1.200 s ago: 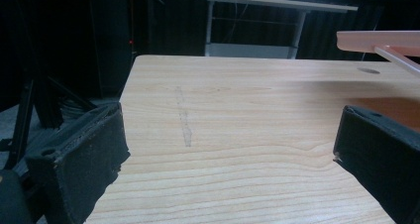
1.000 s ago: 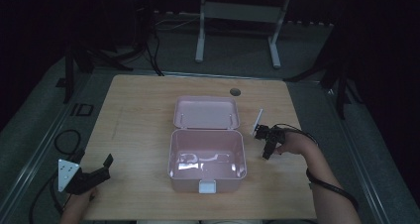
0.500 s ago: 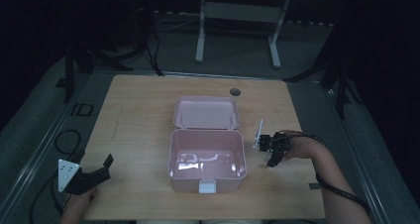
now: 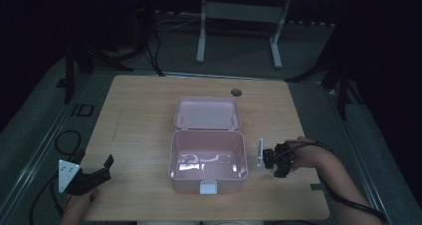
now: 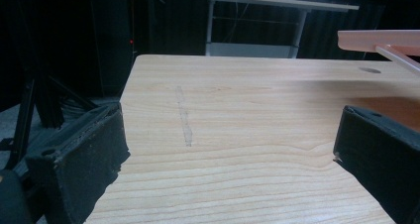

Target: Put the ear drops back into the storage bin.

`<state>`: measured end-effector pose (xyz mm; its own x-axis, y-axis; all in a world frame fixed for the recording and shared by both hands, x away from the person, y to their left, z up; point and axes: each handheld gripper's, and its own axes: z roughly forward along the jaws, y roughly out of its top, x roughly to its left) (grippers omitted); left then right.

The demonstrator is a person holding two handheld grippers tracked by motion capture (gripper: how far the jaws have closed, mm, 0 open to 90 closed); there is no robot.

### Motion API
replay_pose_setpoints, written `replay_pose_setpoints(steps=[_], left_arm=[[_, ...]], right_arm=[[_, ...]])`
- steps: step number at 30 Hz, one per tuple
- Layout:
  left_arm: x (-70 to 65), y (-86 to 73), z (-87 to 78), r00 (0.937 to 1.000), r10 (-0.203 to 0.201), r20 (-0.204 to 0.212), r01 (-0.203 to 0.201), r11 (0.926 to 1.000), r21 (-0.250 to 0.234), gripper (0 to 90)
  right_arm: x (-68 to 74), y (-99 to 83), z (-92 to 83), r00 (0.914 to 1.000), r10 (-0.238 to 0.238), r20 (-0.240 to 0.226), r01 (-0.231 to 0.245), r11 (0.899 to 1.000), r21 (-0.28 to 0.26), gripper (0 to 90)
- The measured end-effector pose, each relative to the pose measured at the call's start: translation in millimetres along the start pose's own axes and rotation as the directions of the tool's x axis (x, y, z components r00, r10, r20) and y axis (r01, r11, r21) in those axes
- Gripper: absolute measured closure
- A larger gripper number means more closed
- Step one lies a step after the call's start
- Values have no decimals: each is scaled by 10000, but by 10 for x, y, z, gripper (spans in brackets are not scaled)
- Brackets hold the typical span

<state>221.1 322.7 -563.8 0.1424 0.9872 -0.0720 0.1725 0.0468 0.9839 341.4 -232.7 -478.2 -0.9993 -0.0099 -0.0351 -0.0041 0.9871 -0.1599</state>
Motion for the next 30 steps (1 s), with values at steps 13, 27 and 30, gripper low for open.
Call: replay_pose_setpoints(steps=[13,27,30], left_arm=[[0,0,1,10000,-4,-3,4,10000,10,4],[-1,0,1,10000,1,-21,-1,10000,9,4],[-1,0,1,10000,-3,-24,4,10000,11,4]], right_arm=[[69,25,-51,9999,-48,95,48,9999,-93,594],[112,9,-311,9999,65,117,-61,9992,-389,594],[121,12,-370,9998,77,169,-71,9994,-341,594]])
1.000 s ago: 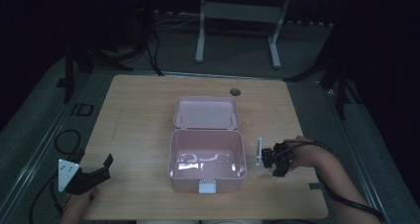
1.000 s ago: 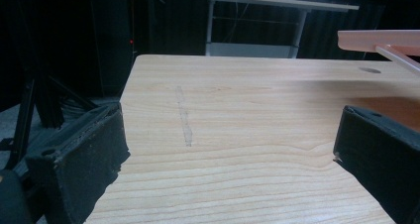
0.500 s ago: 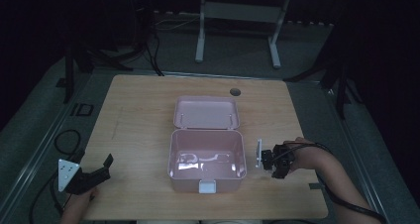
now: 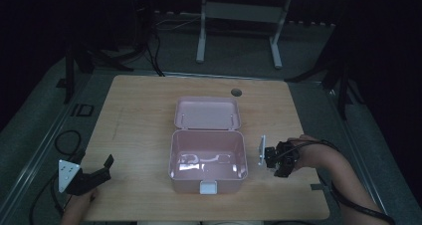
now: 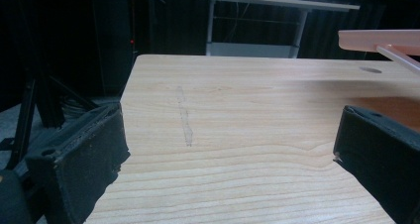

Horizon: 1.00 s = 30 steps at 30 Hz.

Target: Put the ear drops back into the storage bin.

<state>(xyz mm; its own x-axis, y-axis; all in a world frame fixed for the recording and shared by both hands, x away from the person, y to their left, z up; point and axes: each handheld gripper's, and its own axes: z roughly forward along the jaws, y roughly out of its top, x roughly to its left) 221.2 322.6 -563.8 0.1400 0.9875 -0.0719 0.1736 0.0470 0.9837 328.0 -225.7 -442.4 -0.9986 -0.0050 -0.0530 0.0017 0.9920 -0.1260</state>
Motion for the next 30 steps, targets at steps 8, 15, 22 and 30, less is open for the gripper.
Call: replay_pose_setpoints(steps=[8,15,22,30], left_arm=[[1,0,0,10000,-3,5,3,10000,0,4],[2,-1,-2,10000,-5,20,5,10000,-14,4],[0,0,0,10000,-4,6,4,10000,-13,4],[-1,0,1,10000,-14,-3,14,10000,-13,4]], right_arm=[[-24,63,-201,9998,22,178,-19,9998,-179,595],[-17,129,-404,9993,8,364,7,9992,-393,594],[-20,155,-570,9988,119,476,-88,9979,-640,595],[-1,220,-752,9980,-7,627,52,9974,-724,594]])
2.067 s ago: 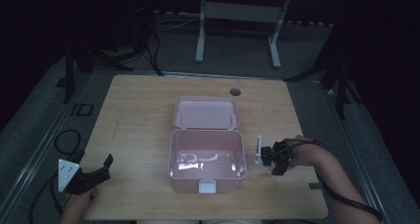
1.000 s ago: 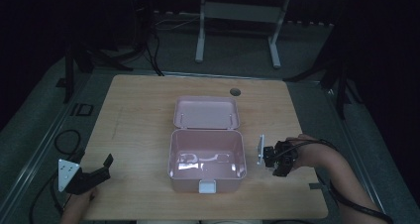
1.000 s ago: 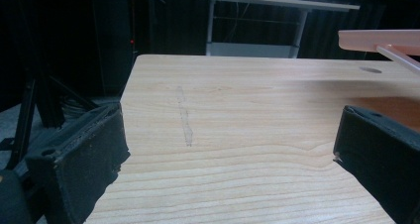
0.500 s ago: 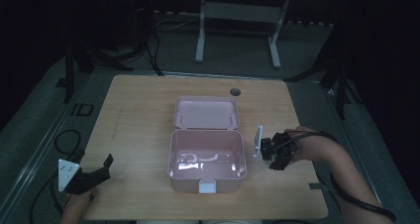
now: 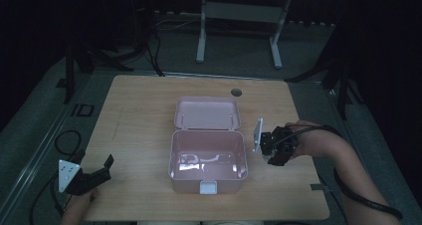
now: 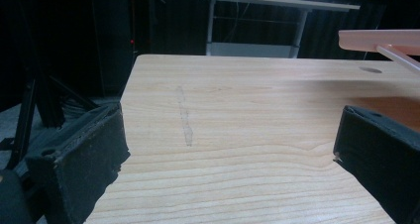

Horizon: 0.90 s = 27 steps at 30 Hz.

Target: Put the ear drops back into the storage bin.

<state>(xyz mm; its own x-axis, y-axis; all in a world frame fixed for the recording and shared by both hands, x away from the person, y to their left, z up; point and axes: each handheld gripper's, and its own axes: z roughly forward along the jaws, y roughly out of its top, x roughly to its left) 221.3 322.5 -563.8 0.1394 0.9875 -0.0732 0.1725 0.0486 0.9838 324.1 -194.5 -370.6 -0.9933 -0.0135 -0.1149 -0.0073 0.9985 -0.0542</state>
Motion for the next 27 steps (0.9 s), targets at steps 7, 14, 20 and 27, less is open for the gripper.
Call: replay_pose_setpoints(steps=[7,14,20,27], left_arm=[[7,-1,-2,10000,-51,13,51,10000,-15,4],[3,-1,-4,10000,-13,53,13,10000,-18,4],[4,-1,-4,10000,-24,47,24,10000,-23,4],[4,-2,-6,10000,-16,60,16,10000,-37,4]], right_arm=[[7,134,-102,9998,-141,121,144,9997,-202,594],[-14,247,-184,9996,-155,214,161,9995,-255,594],[-25,343,-226,9995,-204,254,210,9994,-258,594],[-37,529,-286,9989,-393,252,402,9985,-375,594]])
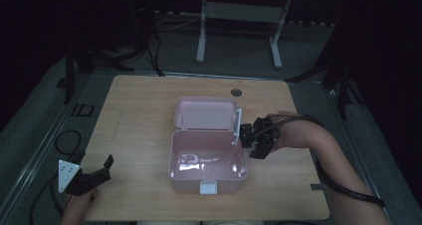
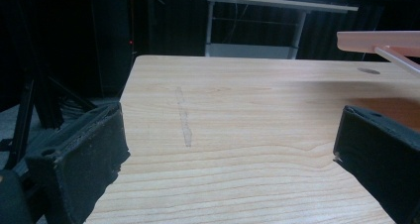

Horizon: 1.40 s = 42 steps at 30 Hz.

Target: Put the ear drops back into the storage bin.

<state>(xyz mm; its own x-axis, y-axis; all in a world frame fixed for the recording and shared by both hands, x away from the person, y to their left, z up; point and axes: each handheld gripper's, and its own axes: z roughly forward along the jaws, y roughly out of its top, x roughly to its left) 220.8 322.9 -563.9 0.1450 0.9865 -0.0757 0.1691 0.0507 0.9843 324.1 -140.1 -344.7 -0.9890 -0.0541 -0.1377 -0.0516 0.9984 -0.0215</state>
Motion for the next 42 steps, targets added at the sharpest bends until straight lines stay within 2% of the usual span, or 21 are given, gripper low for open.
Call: replay_pose_setpoints(steps=[8,18,25,33,42], left_arm=[[0,0,-1,10000,-1,7,1,10000,-9,4],[0,0,0,10000,-12,14,12,10000,-19,4],[1,0,0,10000,3,20,-3,10000,-1,4],[1,0,0,10000,22,18,-22,10000,-1,4],[1,-1,0,10000,0,23,0,10000,-8,4]], right_arm=[[-4,214,23,9995,-288,-113,287,9996,-51,594],[-29,405,206,9982,-505,-336,508,9987,76,594],[-53,471,434,9974,-516,-497,536,9978,398,594],[-17,537,667,9940,-762,-781,806,9952,549,594],[3,626,888,9913,-882,-973,927,9948,422,594]])
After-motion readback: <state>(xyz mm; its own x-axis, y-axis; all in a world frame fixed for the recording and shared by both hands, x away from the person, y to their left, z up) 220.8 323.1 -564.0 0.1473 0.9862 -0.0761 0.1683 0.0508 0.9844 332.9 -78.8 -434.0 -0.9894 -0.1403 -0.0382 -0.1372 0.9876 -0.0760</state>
